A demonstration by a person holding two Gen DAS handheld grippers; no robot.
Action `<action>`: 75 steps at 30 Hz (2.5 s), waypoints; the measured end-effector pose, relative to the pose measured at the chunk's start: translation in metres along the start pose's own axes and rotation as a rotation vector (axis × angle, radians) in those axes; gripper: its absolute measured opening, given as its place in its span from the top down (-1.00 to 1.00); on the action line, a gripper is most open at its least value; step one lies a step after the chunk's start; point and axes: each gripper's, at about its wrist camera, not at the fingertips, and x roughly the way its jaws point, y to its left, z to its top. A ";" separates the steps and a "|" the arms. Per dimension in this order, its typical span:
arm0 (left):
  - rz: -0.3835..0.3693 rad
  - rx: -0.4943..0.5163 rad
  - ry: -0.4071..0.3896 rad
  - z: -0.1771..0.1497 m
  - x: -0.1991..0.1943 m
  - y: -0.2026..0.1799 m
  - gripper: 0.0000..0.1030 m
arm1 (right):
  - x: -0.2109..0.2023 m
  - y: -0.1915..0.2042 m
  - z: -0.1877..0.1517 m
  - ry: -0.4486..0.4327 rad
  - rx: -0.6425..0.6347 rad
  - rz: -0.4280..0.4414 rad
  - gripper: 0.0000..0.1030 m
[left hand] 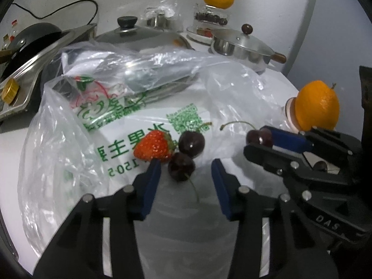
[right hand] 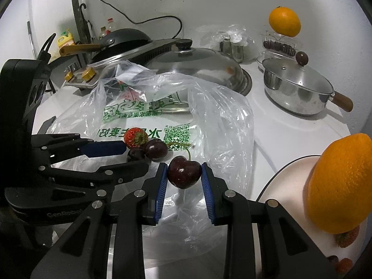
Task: Organize fruits
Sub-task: 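Hold the cherry in the right gripper while the left gripper closes on another dark cherry, then carry both held cherries with both grippers over the white plate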
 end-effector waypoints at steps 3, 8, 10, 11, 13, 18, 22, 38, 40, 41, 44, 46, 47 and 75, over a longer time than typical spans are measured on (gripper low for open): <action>0.004 0.001 0.015 -0.004 0.002 0.000 0.22 | 0.001 0.000 0.000 0.001 0.000 0.002 0.39; 0.047 0.043 0.006 -0.006 0.006 -0.006 0.22 | 0.003 0.001 -0.001 0.004 -0.002 0.005 0.39; 0.046 0.045 0.003 -0.004 0.007 -0.006 0.22 | 0.003 0.000 0.000 0.003 -0.001 0.005 0.39; 0.046 0.046 0.000 -0.003 0.007 -0.006 0.22 | 0.003 0.000 -0.001 0.003 -0.001 0.004 0.39; 0.039 0.048 -0.001 -0.001 0.008 -0.006 0.28 | 0.004 0.000 -0.001 0.002 0.002 0.003 0.39; 0.027 0.055 0.003 -0.001 0.009 -0.004 0.52 | 0.003 -0.001 -0.002 0.003 0.004 0.005 0.39; 0.020 0.054 -0.001 -0.001 0.008 -0.005 0.52 | 0.003 0.000 -0.001 0.003 0.000 0.005 0.39; -0.006 0.044 -0.045 -0.007 -0.020 0.000 0.52 | -0.016 0.016 0.003 -0.020 -0.020 -0.006 0.39; -0.008 0.044 -0.052 -0.007 -0.024 0.000 0.52 | -0.020 0.019 0.003 -0.024 -0.022 -0.008 0.39; -0.009 0.043 -0.056 -0.008 -0.027 0.000 0.52 | -0.022 0.020 0.003 -0.026 -0.023 -0.010 0.39; -0.011 0.042 -0.070 -0.009 -0.034 -0.001 0.52 | -0.027 0.022 0.003 -0.032 -0.027 -0.016 0.39; -0.012 0.045 -0.078 -0.010 -0.039 -0.001 0.52 | -0.031 0.024 0.003 -0.036 -0.029 -0.019 0.39; -0.014 0.045 -0.080 -0.010 -0.040 -0.001 0.52 | -0.033 0.025 0.003 -0.038 -0.029 -0.020 0.39; -0.053 0.097 -0.129 -0.016 -0.072 -0.038 0.52 | -0.087 0.015 -0.017 -0.084 -0.001 -0.081 0.39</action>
